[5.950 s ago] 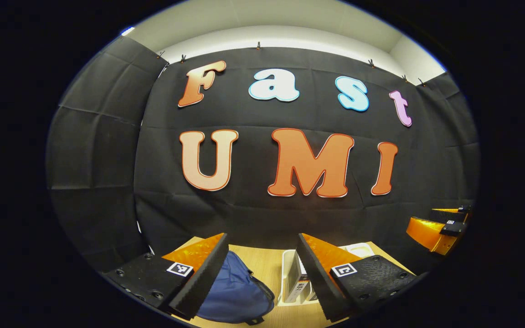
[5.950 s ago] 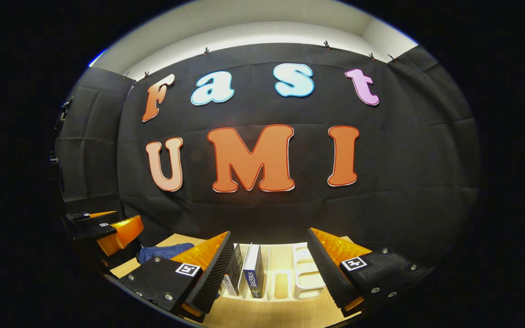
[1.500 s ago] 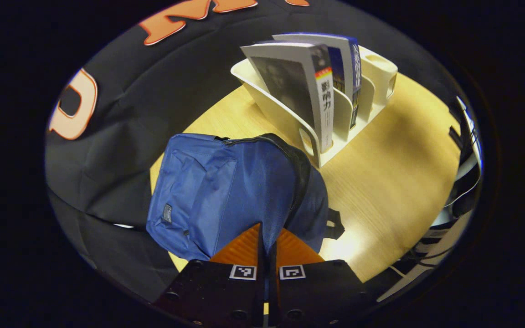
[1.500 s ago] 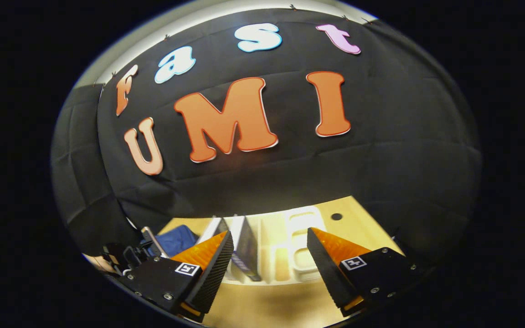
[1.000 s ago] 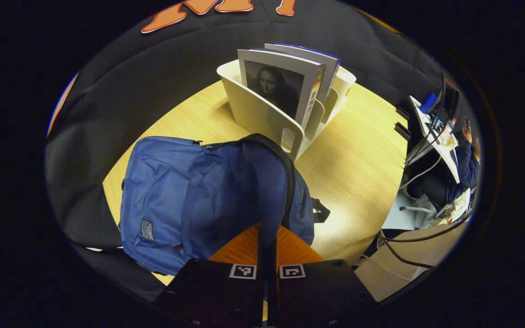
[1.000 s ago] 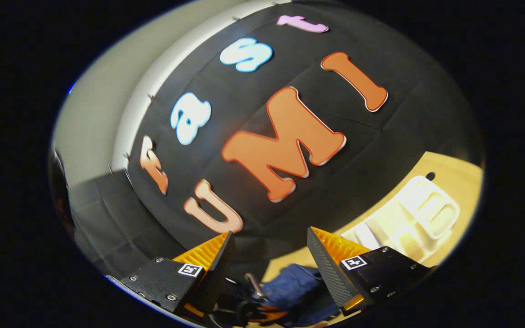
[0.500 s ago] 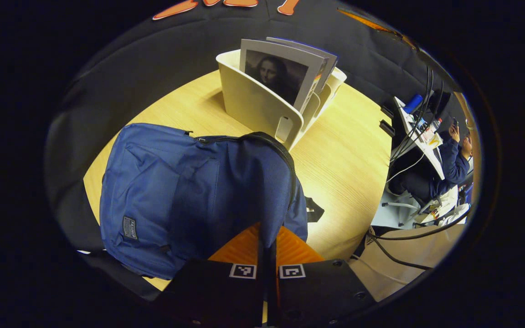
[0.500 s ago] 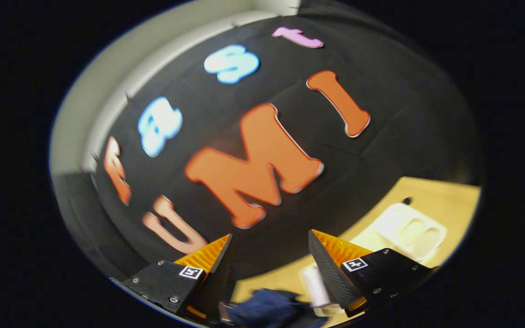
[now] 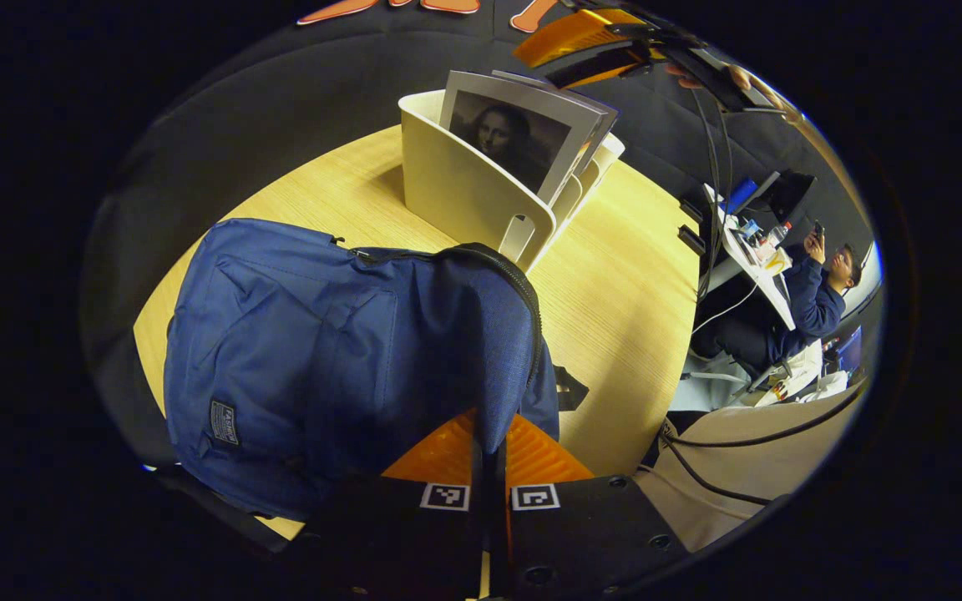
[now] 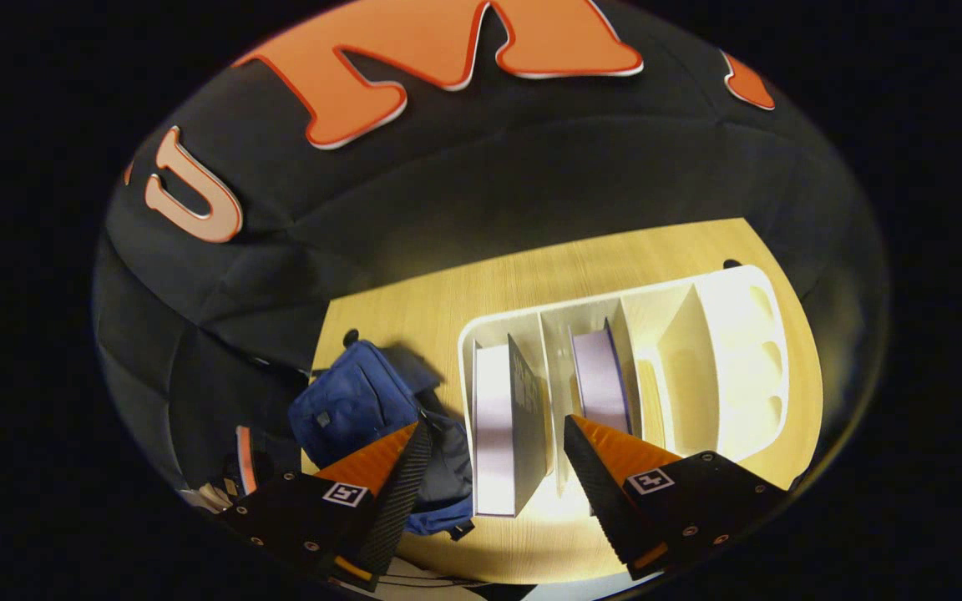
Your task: Open the schoolbag, grab two books from the bookshelf and put them into the schoolbag.
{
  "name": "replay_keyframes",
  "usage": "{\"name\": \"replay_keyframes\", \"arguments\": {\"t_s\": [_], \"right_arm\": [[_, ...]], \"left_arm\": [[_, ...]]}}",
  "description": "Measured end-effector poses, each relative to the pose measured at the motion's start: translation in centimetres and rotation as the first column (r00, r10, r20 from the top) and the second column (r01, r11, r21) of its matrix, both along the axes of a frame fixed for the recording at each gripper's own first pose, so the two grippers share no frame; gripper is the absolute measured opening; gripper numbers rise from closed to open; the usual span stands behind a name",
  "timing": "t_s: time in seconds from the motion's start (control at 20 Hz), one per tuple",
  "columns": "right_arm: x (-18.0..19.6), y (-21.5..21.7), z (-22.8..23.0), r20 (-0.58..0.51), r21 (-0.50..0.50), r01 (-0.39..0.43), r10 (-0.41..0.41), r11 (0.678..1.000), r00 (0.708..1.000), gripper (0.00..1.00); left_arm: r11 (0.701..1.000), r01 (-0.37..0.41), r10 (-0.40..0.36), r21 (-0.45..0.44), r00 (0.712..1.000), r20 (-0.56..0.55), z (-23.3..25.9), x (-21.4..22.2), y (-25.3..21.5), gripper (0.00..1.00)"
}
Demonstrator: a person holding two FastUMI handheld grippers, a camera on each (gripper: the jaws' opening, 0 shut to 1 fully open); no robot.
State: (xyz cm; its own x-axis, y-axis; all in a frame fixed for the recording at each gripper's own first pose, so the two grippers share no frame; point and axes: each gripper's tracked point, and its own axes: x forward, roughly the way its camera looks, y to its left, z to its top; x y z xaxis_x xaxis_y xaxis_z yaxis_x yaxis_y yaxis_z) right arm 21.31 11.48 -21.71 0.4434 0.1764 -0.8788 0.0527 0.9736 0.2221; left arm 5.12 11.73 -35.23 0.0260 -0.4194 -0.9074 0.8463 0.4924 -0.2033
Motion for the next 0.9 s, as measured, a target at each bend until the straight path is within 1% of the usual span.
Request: {"name": "replay_keyframes", "arguments": {"t_s": [0.15,0.25,0.3,0.35,0.4,0.45,0.5,0.55,0.65,0.75,0.9], "right_arm": [[-0.4,1.0,-2.9,-0.12,-0.02,-0.023,0.02,1.0,0.993,0.97],[-0.7,1.6,-4.1,-0.163,-0.04,-0.05,0.042,0.998,0.986,0.97],[-0.8,1.5,-4.1,-0.174,-0.057,-0.063,0.053,0.996,0.983,0.94],[-0.9,1.5,-4.6,-0.192,-0.054,-0.072,0.06,0.996,0.979,0.65],[-0.9,1.3,-4.1,-0.199,-0.07,-0.07,0.055,0.995,0.978,0.52],[-0.8,0.9,-4.6,-0.196,-0.095,-0.076,0.056,0.993,0.979,0.47],[-0.5,-0.1,-4.5,-0.188,-0.13,-0.076,0.051,0.989,0.981,0.44],[-0.6,-1.1,-4.1,-0.18,-0.153,-0.066,0.038,0.986,0.983,0.37],[-0.7,-1.2,-3.3,-0.165,-0.136,-0.048,0.025,0.99,0.986,0.31],[-0.5,-1.0,-2.9,-0.139,-0.125,-0.047,0.03,0.991,0.99,0.3],[-0.8,-0.9,-2.2,-0.132,-0.121,-0.047,0.03,0.991,0.991,0.28]], "left_arm": [[1.0,0.009,-0.009,-0.008,1.0,-0.002,-0.1,0.2,0.5,0.04],[1.0,0.008,-0.008,-0.01,1.0,-0.008,-0.2,0.3,0.6,0.04],[1.0,0.007,-0.007,-0.013,1.0,-0.011,-0.2,0.3,0.6,0.04],[1.0,0.006,-0.007,-0.013,1.0,-0.013,-0.2,0.3,0.6,0.04],[1.0,0.006,-0.006,-0.011,1.0,-0.015,-0.3,0.2,0.6,0.04],[1.0,0.006,-0.006,-0.01,1.0,-0.015,-0.3,0.3,0.7,0.04],[1.0,0.005,-0.005,-0.01,1.0,-0.015,-0.2,0.4,0.7,0.04],[1.0,0.004,-0.005,-0.012,1.0,-0.015,-0.5,0.4,0.8,0.04],[1.0,-0.001,0.001,-0.015,1.0,-0.012,-0.4,0.5,0.8,0.04],[1.0,-0.01,0.01,-0.014,1.0,-0.012,-0.2,0.4,0.8,0.04],[1.0,-0.025,0.025,-0.013,1.0,-0.009,-0.2,0.4,0.7,0.04]]}}
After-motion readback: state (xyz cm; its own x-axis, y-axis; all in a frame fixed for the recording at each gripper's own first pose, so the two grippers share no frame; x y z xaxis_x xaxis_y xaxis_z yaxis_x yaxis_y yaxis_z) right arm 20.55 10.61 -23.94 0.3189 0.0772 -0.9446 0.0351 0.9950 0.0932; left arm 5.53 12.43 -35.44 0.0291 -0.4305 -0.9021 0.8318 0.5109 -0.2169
